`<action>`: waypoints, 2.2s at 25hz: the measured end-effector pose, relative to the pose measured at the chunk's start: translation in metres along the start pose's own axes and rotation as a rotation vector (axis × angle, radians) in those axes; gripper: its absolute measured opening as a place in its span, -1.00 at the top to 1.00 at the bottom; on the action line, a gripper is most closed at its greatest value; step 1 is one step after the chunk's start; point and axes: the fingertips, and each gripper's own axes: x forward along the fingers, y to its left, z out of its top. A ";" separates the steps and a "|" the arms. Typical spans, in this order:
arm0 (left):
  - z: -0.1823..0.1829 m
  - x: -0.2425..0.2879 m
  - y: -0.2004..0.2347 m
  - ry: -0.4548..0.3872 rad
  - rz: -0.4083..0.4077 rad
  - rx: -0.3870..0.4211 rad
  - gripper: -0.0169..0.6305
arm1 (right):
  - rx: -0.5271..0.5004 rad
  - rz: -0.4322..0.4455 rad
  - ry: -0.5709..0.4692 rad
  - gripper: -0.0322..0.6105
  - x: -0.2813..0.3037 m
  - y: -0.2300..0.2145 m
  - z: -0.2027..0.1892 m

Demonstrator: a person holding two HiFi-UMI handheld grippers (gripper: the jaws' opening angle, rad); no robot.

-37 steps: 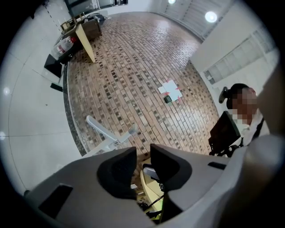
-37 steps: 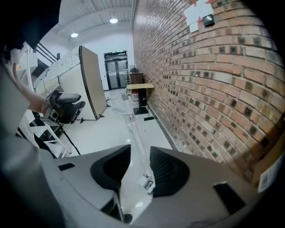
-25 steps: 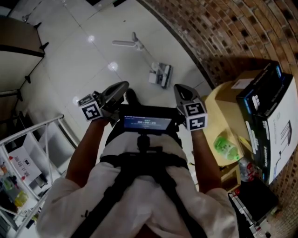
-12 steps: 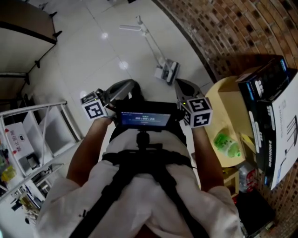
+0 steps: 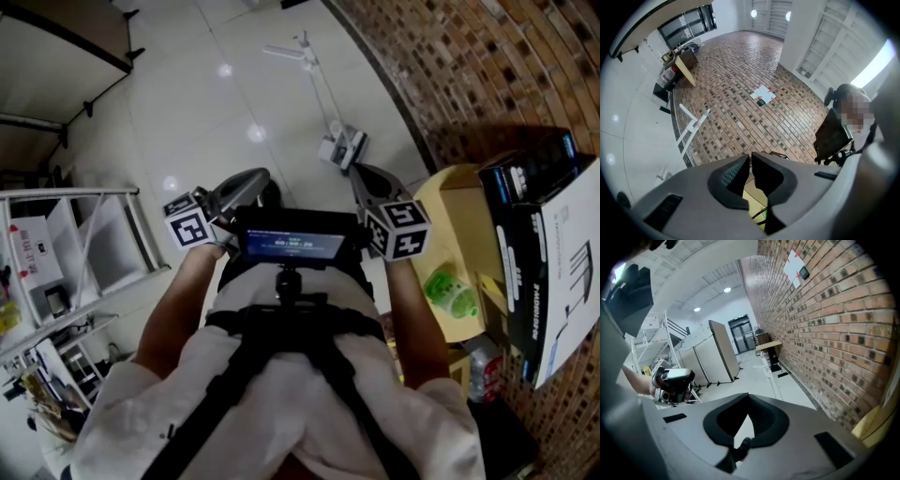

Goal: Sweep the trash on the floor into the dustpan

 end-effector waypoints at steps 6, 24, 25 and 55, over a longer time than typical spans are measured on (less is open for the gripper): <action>0.004 -0.006 -0.004 0.020 -0.025 0.007 0.93 | 0.075 -0.019 -0.085 0.90 -0.011 0.005 0.016; 0.055 -0.024 0.006 0.102 -0.067 0.020 0.93 | 0.105 -0.116 -0.130 0.90 -0.010 0.056 0.053; 0.056 -0.024 0.003 0.103 -0.078 0.026 0.93 | 0.096 -0.128 -0.130 0.90 -0.013 0.057 0.053; 0.064 -0.046 -0.030 0.148 -0.167 0.064 0.93 | -0.029 -0.233 -0.130 0.90 -0.037 0.086 0.083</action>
